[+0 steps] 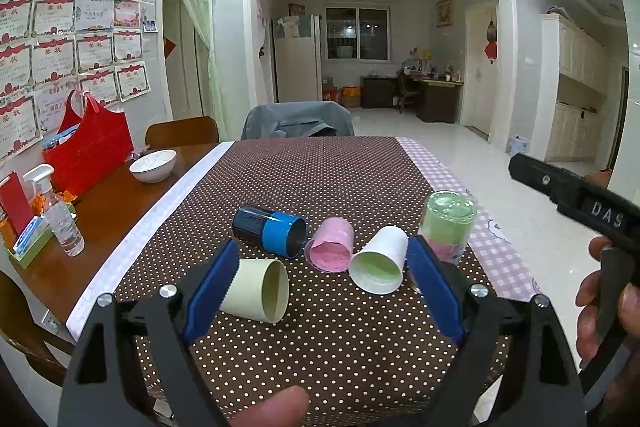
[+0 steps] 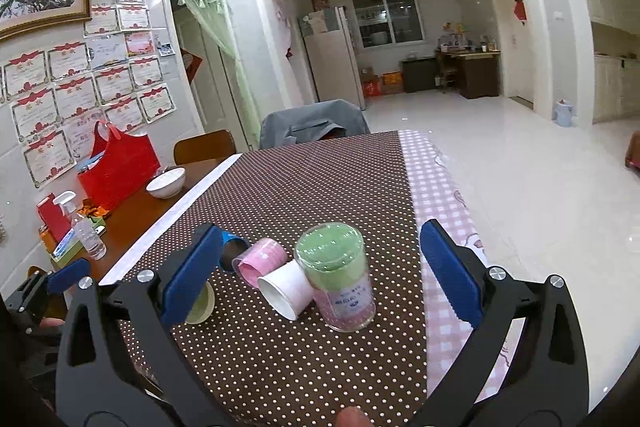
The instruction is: Flip cup upside down
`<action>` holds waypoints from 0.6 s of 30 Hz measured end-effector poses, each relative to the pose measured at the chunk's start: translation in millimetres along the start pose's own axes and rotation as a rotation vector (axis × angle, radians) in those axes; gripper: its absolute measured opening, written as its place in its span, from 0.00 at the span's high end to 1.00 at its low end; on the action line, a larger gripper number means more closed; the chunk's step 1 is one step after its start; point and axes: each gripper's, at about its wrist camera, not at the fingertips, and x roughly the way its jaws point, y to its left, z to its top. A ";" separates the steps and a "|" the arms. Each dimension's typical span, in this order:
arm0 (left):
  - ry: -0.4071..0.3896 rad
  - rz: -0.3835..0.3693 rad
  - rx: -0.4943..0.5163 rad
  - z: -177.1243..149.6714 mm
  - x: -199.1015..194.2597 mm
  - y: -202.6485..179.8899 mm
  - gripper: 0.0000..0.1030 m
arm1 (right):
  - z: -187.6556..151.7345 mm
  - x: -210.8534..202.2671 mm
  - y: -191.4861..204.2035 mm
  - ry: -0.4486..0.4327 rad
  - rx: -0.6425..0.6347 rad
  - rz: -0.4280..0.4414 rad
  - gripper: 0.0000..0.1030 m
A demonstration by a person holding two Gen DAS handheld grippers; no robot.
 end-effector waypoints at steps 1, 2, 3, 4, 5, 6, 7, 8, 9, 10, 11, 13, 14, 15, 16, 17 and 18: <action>-0.002 0.000 0.001 0.1 -1.8 -0.5 0.18 | -1.7 -0.9 1.5 0.003 -0.007 -0.003 0.06; -0.003 0.000 0.001 0.2 -2.7 -1.0 0.18 | -3.3 -2.0 3.2 0.004 -0.013 -0.004 0.06; -0.004 0.001 0.001 -0.2 -3.7 -1.7 0.18 | -4.7 -2.8 4.4 0.004 -0.018 -0.004 0.06; -0.005 0.002 0.001 0.0 -5.2 -1.8 0.18 | -6.6 -4.3 7.6 0.004 -0.029 -0.006 0.06; -0.006 0.003 0.000 0.4 -6.4 -1.9 0.18 | -7.1 -4.9 10.6 0.003 -0.035 -0.006 0.06; -0.009 0.004 -0.001 0.7 -8.2 -1.7 0.18 | -8.1 -6.1 12.7 0.002 -0.041 -0.005 0.06; -0.010 0.005 -0.002 0.9 -9.4 -1.6 0.18 | -9.3 -7.0 15.4 0.000 -0.049 -0.006 0.06; -0.012 0.005 -0.003 1.1 -11.0 -1.4 0.18 | -10.1 -8.0 17.4 -0.001 -0.055 -0.007 0.06; -0.014 0.007 -0.002 1.0 -13.0 -1.3 0.18 | -11.0 -9.2 19.5 -0.003 -0.059 -0.007 0.06; -0.016 0.008 -0.002 0.8 -15.0 -1.3 0.18 | -10.7 -9.8 20.2 -0.004 -0.060 -0.005 0.06; -0.017 0.008 -0.002 1.9 -15.6 -0.3 0.18 | -10.6 -10.2 21.7 -0.004 -0.062 -0.003 0.06; -0.019 0.009 -0.005 1.6 -18.0 0.5 0.18 | -12.6 -10.9 23.8 -0.006 -0.068 -0.005 0.06; -0.020 0.009 -0.005 1.3 -19.2 0.6 0.18 | -13.1 -11.7 25.3 -0.008 -0.073 -0.007 0.06; -0.021 0.011 -0.005 1.0 -20.3 0.7 0.18 | -13.7 -12.2 26.8 -0.009 -0.076 -0.009 0.06; -0.021 0.013 -0.005 1.2 -21.5 0.6 0.18 | -14.1 -12.9 28.3 -0.010 -0.080 -0.011 0.06; -0.021 0.014 -0.005 1.4 -22.2 0.6 0.18 | -14.1 -13.4 30.1 -0.012 -0.083 -0.012 0.06; -0.022 0.016 -0.005 1.6 -22.9 1.2 0.18 | -13.8 -13.9 30.8 -0.014 -0.086 -0.014 0.06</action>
